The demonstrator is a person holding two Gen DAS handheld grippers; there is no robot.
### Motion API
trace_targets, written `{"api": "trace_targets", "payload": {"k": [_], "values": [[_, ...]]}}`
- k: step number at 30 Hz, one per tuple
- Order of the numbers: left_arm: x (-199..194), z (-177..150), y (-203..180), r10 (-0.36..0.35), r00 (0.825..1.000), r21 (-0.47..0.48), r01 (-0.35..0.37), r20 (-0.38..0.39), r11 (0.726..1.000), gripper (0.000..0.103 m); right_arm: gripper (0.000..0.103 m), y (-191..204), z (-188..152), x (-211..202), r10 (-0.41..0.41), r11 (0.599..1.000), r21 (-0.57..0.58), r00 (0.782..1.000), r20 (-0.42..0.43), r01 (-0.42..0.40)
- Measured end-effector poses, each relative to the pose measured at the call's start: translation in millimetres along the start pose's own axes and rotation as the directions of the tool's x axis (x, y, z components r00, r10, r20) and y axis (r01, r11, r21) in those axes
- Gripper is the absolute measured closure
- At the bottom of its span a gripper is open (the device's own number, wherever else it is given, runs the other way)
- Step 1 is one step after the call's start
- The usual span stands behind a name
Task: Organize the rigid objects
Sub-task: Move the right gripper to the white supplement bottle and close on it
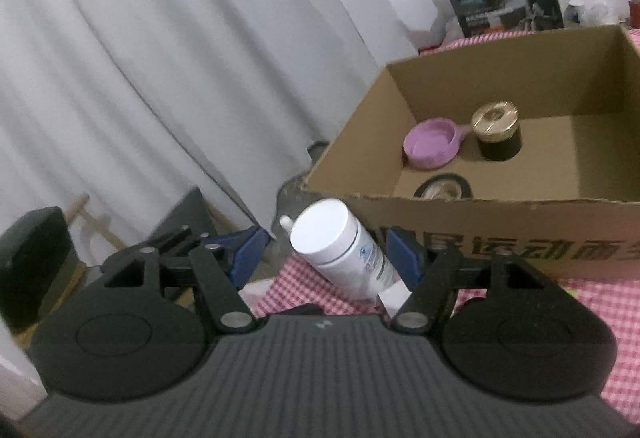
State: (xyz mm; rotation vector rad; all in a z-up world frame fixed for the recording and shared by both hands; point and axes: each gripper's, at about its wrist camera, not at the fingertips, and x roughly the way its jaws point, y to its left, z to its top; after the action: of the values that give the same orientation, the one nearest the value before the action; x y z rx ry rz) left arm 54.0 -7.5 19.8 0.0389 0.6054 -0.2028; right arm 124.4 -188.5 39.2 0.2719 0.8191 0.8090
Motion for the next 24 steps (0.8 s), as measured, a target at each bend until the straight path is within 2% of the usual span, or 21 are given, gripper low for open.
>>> {"api": "trace_targets", "payload": {"k": [3, 9, 13, 15, 24], "values": [[8, -4, 3, 0.032, 0.999, -0.007, -0.032, 0.002, 0.999, 0.023, 0.036, 4, 0, 21, -0.016, 0.999, -0.030, 0.999, -0.028, 0.016], [17, -7, 5, 0.101, 0.995, 0.011, -0.102, 0.011, 0.995, 0.031, 0.036, 5, 3, 46, -0.033, 0.997, -0.067, 0.997, -0.067, 0.028], [24, -6, 7, 0.116, 0.993, 0.013, -0.116, 0.001, 0.993, 0.033, 0.036, 1, 5, 60, -0.031, 0.998, -0.064, 0.996, -0.083, 0.025], [30, -4, 9, 0.117, 0.993, 0.010, -0.117, -0.013, 0.993, 0.038, 0.036, 0, 6, 66, -0.028, 0.998, -0.064, 0.996, -0.089, 0.022], [40, -5, 12, 0.117, 0.992, -0.021, -0.118, -0.038, 0.993, 0.049, 0.036, -5, 9, 80, -0.004, 0.999, -0.051, 0.994, -0.114, -0.002]]}}
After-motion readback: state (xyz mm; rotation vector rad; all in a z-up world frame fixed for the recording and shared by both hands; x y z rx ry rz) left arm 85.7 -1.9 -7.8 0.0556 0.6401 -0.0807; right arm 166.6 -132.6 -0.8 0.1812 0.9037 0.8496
